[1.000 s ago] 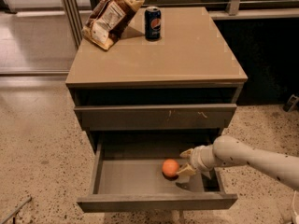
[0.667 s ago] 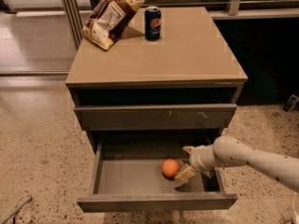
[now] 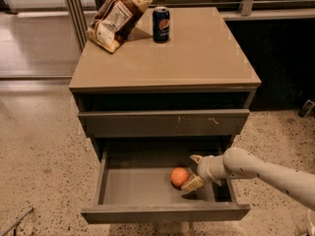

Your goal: Pick orange from middle drawer and place on counter

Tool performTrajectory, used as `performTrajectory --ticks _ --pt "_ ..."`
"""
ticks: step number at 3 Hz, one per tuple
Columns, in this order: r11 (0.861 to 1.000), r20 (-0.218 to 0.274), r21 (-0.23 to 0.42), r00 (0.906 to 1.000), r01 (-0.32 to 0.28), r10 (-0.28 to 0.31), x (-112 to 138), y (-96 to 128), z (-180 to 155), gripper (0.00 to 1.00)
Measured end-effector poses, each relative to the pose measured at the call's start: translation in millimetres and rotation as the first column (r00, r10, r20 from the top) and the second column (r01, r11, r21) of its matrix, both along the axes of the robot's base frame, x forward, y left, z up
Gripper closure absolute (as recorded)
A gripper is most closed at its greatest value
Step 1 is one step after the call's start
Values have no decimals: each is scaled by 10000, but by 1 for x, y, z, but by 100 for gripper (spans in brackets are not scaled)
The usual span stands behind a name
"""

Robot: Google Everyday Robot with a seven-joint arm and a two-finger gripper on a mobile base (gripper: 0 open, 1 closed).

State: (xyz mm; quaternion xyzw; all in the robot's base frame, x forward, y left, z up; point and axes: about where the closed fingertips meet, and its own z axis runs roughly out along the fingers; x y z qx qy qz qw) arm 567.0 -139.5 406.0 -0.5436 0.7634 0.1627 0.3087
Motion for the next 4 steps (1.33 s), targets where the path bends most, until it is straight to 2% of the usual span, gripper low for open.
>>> performTrajectory --ticks 1,2,3,4 --pt "9996 35 229 9999 -169 168 2 7 -16 20" --pt "9984 -244 434 9990 -373 384 -2 16 -34 22" --pt "9983 -256 441 9989 -376 387 -2 16 -34 41" --pt "9983 -258 441 9989 -378 390 -2 16 -34 64"
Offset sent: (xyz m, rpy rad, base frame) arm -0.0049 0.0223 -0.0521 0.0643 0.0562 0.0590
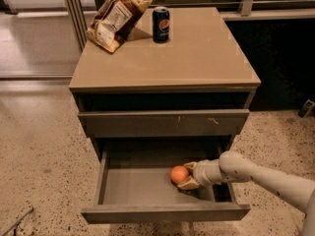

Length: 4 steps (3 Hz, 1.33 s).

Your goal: Pick orange from middle drawer and place on counter

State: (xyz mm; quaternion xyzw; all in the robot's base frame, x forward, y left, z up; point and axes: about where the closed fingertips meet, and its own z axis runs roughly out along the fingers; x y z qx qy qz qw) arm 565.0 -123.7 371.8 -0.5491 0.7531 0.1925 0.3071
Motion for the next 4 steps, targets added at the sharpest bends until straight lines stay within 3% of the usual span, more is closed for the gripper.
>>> performTrajectory --ticks 1,2,3,4 --pt "9992 -223 -84 9990 -392 390 -6 6 17 87" --pt "9960 -640 -193 9942 -875 861 -9 11 50 100" --pt "9903 -1137 -184 9843 -1379 1349 -5 15 94 100" --pt "9782 -1347 -663 9731 -1969 1867 2 20 161 100"
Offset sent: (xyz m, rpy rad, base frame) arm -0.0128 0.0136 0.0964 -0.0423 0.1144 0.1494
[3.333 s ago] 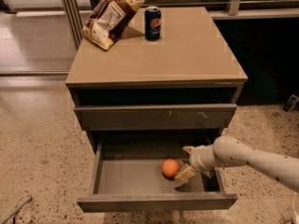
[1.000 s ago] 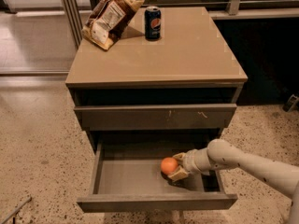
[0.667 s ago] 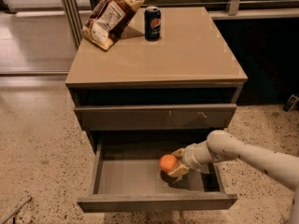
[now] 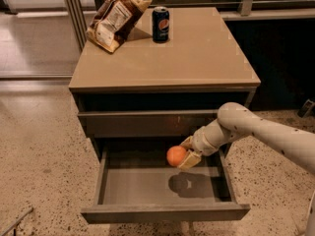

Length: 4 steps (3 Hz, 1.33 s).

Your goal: Pick orange from middle drawer and place on counter

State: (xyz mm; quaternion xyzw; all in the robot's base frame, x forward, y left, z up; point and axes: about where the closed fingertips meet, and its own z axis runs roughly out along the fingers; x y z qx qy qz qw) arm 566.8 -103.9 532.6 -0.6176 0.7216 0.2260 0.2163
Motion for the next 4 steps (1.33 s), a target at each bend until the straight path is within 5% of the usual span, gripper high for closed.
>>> performTrajectory --ticks 2,4 --pt "9998 270 80 9995 -168 165 -4 4 15 100" --pt "9988 1328 -29 9899 -496 496 -20 13 124 100"
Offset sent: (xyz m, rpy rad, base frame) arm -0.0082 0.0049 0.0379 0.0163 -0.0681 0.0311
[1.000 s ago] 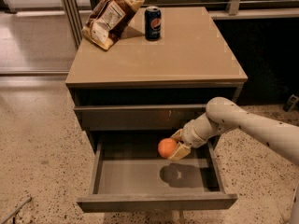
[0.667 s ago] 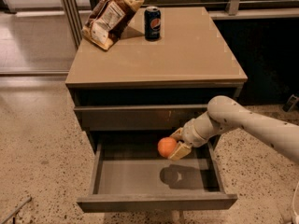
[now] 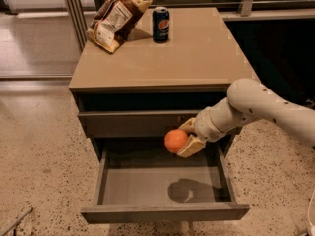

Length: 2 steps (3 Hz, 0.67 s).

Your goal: Pick orange from middle drawer and place on counter

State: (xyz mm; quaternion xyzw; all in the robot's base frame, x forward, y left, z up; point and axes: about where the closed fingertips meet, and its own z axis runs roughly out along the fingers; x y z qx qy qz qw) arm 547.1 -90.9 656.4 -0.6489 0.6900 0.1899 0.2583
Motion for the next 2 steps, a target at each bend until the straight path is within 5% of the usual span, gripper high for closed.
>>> performTrajectory --ticks 1,2 --pt "9994 514 -252 9985 224 -211 12 6 87 100" --pt "9974 1519 -324 9866 648 -591 26 26 193 100"
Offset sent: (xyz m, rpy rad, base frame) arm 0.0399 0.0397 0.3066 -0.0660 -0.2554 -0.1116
